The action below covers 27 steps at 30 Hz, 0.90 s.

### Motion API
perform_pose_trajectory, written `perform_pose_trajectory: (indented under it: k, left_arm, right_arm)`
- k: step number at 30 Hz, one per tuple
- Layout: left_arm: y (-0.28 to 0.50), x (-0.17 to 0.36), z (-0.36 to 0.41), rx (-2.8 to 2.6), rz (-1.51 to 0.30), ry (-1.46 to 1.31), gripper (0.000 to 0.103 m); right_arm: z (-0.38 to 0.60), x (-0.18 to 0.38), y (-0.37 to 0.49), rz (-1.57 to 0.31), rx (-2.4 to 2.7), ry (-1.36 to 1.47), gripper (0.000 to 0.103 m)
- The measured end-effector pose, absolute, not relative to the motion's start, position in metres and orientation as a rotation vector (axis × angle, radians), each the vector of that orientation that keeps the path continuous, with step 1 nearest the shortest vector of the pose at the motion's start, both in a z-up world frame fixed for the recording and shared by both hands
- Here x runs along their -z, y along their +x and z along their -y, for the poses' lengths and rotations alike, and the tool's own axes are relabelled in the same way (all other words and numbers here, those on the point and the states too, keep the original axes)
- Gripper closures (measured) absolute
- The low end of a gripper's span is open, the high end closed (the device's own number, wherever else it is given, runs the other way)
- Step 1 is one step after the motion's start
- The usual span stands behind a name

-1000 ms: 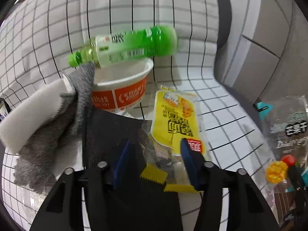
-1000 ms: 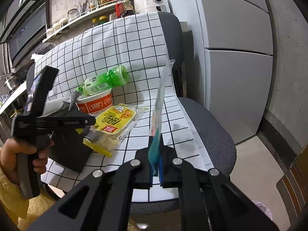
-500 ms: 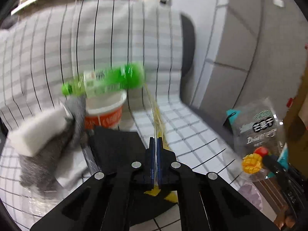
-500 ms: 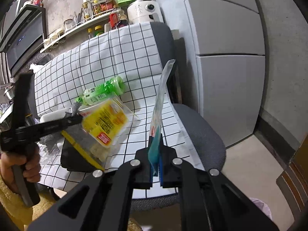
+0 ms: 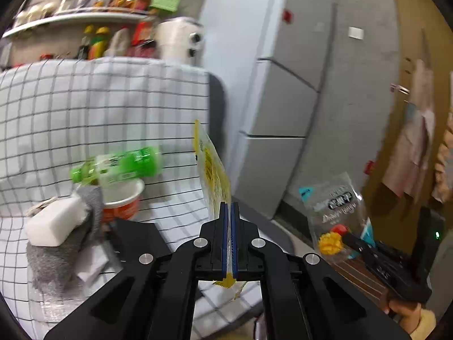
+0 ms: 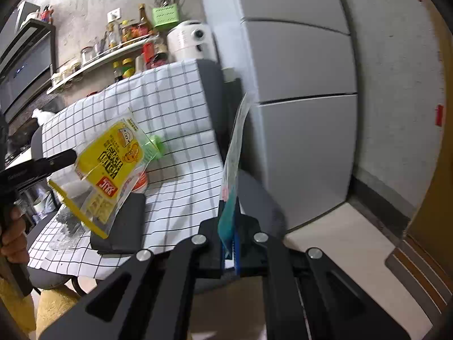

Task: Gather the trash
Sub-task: 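Grasp the yellow snack wrapper with the left tool and lift it, then open both tools over the pink trash bin, dropping both wrappers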

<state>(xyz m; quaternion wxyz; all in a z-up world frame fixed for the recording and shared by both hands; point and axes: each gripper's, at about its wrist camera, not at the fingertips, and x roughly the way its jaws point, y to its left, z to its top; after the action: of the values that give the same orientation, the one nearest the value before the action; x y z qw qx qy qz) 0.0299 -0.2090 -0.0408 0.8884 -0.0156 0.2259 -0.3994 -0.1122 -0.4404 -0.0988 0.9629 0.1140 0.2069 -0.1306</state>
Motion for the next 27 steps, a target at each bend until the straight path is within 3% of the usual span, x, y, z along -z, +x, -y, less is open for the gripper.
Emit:
perform_pose_trajectory:
  k: [8, 16, 27]
  left_arm:
    - [-0.039, 0.083, 0.277, 1.021, -0.463, 0.070, 0.101]
    - [-0.089, 0.143, 0.343, 1.249, -0.586, 0.169, 0.101]
    - [-0.098, 0.208, 0.400, 1.330, -0.793, 0.312, 0.099]
  right_arm:
    - [0.454, 0.099, -0.174, -0.483, 0.454, 0.158, 0.098]
    - [0.472, 0.117, -0.229, -0.522, 0.596, 0.179, 0.098]
    - [0.498, 0.147, -0.234, -0.561, 0.618, 0.266, 0.098]
